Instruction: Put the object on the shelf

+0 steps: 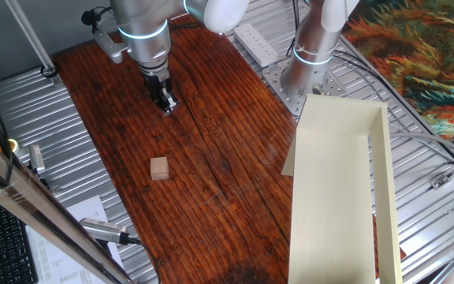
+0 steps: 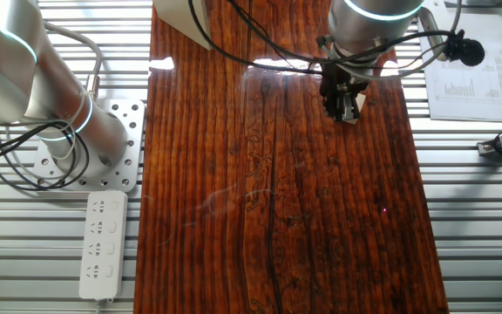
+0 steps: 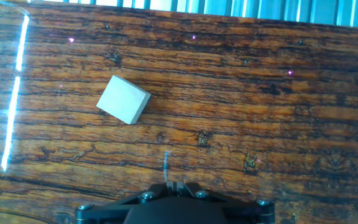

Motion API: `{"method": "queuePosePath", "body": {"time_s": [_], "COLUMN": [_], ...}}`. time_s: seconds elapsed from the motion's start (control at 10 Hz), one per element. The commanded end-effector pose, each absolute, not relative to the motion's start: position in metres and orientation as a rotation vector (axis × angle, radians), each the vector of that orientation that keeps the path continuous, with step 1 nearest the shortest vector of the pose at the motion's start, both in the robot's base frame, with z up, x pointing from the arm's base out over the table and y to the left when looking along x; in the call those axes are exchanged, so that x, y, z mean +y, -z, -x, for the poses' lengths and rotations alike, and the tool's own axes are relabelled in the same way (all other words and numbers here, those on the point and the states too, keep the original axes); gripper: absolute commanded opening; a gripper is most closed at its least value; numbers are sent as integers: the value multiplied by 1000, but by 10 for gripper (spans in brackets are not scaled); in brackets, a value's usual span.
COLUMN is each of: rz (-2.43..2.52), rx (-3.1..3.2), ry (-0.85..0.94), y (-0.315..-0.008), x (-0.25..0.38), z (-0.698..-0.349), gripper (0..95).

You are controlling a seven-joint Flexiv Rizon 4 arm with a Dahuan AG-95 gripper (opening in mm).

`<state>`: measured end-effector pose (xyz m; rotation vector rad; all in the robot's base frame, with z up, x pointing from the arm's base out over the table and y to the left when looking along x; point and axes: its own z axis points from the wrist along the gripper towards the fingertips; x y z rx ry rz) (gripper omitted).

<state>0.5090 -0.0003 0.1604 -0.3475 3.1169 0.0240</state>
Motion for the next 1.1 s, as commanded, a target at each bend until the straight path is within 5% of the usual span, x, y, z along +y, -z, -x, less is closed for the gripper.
{"method": "queuePosePath", "body": {"time_s": [0.1,0.5,0.6,0.7,0.8,1.0,1.1], "rz": [455,605,679,743,769,846,884], "rx": [3107,3081,3066,3049,3042,3010,2993], "ry": [-7,-6,-7,-7,-8,-11,-12], "y": [-160,-145,-143,-139,-134,-120,-116], "x": [2,9,12,18,27,46,54], "z": [-523,-554,-560,-565,-568,-573,-577], "gripper": [0,0,190,190,380,380,570]}}
